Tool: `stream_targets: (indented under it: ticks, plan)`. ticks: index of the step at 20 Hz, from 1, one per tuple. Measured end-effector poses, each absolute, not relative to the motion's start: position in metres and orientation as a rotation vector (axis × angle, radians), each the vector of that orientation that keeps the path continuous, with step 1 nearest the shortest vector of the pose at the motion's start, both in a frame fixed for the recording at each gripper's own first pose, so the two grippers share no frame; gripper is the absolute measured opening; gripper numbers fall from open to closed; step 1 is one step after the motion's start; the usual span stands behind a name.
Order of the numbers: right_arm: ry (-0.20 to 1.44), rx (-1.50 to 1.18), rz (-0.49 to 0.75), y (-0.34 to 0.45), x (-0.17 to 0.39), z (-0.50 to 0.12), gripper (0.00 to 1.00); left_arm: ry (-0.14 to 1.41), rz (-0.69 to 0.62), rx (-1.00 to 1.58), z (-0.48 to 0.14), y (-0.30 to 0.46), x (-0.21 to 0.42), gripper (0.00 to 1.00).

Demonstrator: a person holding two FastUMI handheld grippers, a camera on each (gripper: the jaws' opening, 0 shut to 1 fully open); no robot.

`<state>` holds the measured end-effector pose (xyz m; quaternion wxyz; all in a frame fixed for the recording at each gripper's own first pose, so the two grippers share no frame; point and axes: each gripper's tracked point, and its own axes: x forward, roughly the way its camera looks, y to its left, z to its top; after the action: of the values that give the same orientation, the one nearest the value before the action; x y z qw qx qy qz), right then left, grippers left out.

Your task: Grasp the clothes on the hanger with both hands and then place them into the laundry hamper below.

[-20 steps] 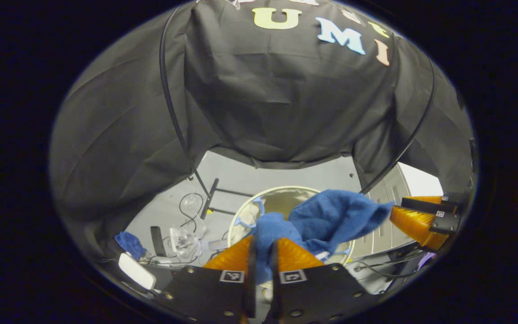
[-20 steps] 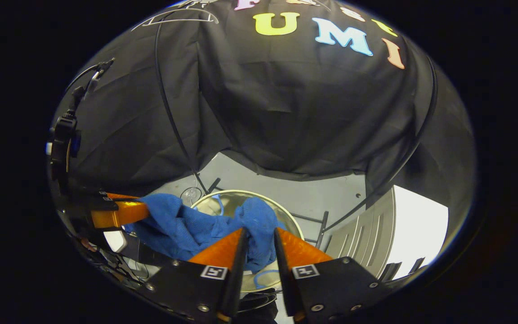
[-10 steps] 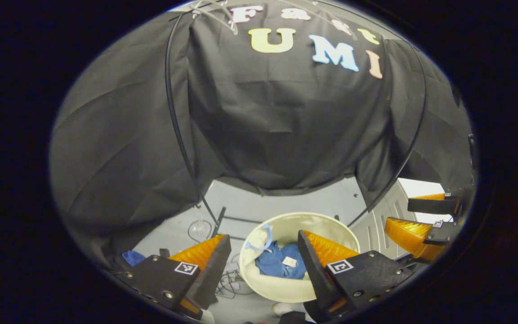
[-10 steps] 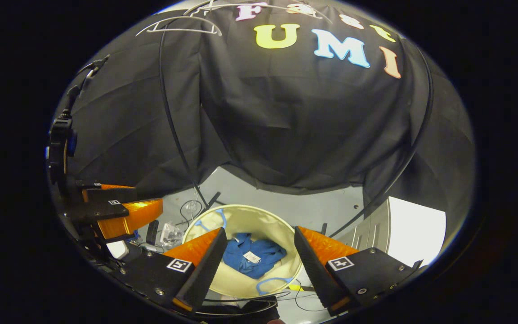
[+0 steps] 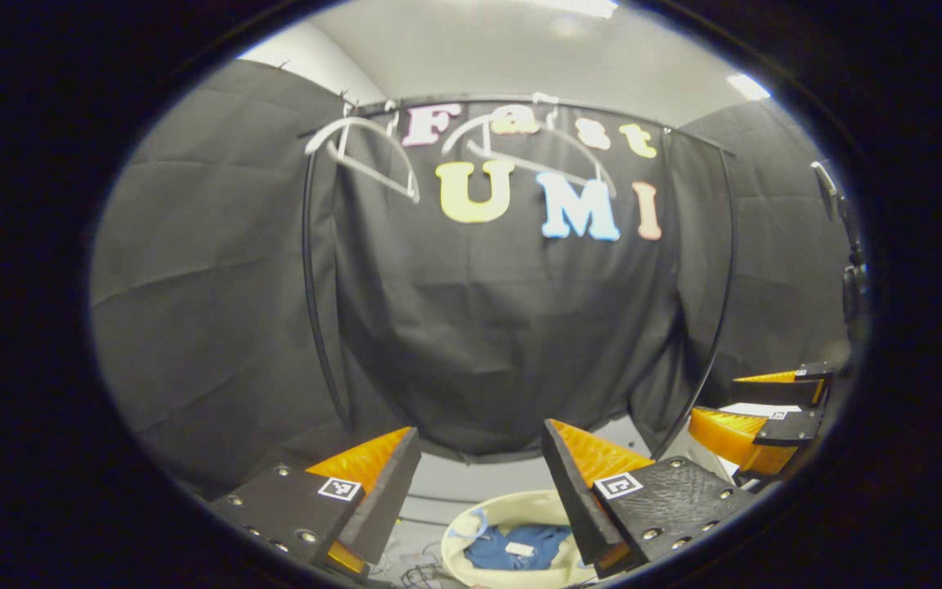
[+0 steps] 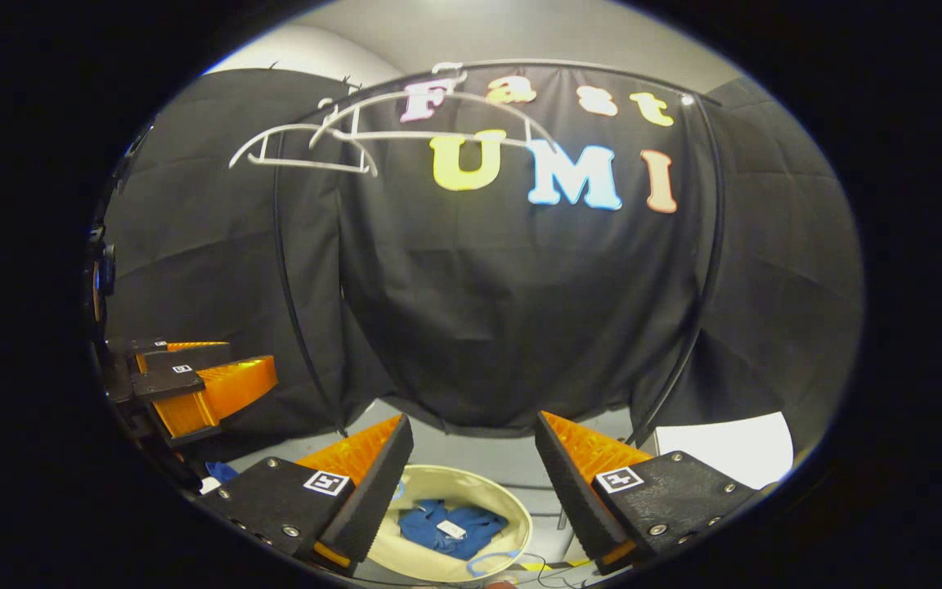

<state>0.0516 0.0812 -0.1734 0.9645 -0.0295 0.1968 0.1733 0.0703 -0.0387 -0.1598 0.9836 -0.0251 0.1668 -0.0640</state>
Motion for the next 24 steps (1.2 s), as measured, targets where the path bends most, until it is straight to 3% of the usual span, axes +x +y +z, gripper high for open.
stream_targets:
  ticks: [1,7,12,17,18,24]
  plan:
    - [0.374,-0.050,0.342,0.077,0.052,-0.160,0.94,0.291,-0.140,-0.047,-0.140,-0.041,0.071,0.94]
    - [0.207,-0.022,0.286,0.038,0.047,-0.073,0.93,0.102,-0.149,-0.076,-0.049,-0.052,0.057,0.93]
    - [0.073,-0.021,0.226,-0.010,0.030,-0.008,0.92,-0.008,-0.142,-0.087,0.012,-0.061,0.011,0.93]
    - [-0.015,0.008,0.217,-0.040,0.002,0.027,0.92,-0.058,-0.113,-0.089,0.045,-0.065,-0.029,0.93]
    - [-0.022,0.009,0.209,-0.047,-0.003,0.029,0.93,-0.061,-0.109,-0.086,0.049,-0.066,-0.035,0.87]
    - [-0.075,0.024,0.168,-0.070,-0.025,0.043,0.93,-0.090,-0.074,-0.078,0.065,-0.070,-0.067,0.93]
